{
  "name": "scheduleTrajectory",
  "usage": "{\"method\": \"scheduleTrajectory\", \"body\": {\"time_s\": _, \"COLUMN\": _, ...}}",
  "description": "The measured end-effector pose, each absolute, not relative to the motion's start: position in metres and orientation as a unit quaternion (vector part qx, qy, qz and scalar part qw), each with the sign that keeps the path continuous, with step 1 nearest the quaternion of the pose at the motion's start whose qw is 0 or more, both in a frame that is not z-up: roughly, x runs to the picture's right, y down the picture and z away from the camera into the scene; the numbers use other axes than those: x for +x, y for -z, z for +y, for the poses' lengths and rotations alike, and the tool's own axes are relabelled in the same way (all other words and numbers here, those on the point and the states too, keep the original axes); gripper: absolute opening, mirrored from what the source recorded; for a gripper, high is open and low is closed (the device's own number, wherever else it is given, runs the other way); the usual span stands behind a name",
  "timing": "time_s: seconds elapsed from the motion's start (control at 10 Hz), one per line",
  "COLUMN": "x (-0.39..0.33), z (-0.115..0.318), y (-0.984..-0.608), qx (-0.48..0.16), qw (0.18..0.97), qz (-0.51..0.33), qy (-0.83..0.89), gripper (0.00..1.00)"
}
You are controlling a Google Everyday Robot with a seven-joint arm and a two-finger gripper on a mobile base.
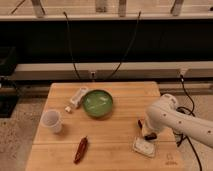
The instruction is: Place the eraser on the white sponge
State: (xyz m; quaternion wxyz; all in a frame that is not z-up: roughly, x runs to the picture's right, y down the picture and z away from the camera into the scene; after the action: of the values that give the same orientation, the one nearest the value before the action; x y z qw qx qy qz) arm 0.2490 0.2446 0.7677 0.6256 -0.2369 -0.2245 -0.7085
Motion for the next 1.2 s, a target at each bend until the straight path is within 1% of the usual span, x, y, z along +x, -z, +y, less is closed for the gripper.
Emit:
{"method": "scheduleTrajectory", "body": {"time_s": 1.0, "x": 0.2492, "z": 0.2500, "y": -0.7652, "qx": -0.231, "qw": 0.587, "qz": -0.241, "qy": 0.737, "gripper": 0.00}}
{"method": "scheduleTrajectory", "body": {"time_s": 1.1, "x": 0.2492, "z": 0.2505, "y": -0.7650, "qx": -0.231, "qw": 0.585, "qz": -0.242, "qy": 0.739, "gripper": 0.02}}
{"method": "scheduleTrajectory", "body": {"time_s": 1.2, "x": 0.2491, "z": 0.2512, "y": -0.7648, "qx": -0.229, "qw": 0.579, "qz": -0.244, "qy": 0.743, "gripper": 0.06}}
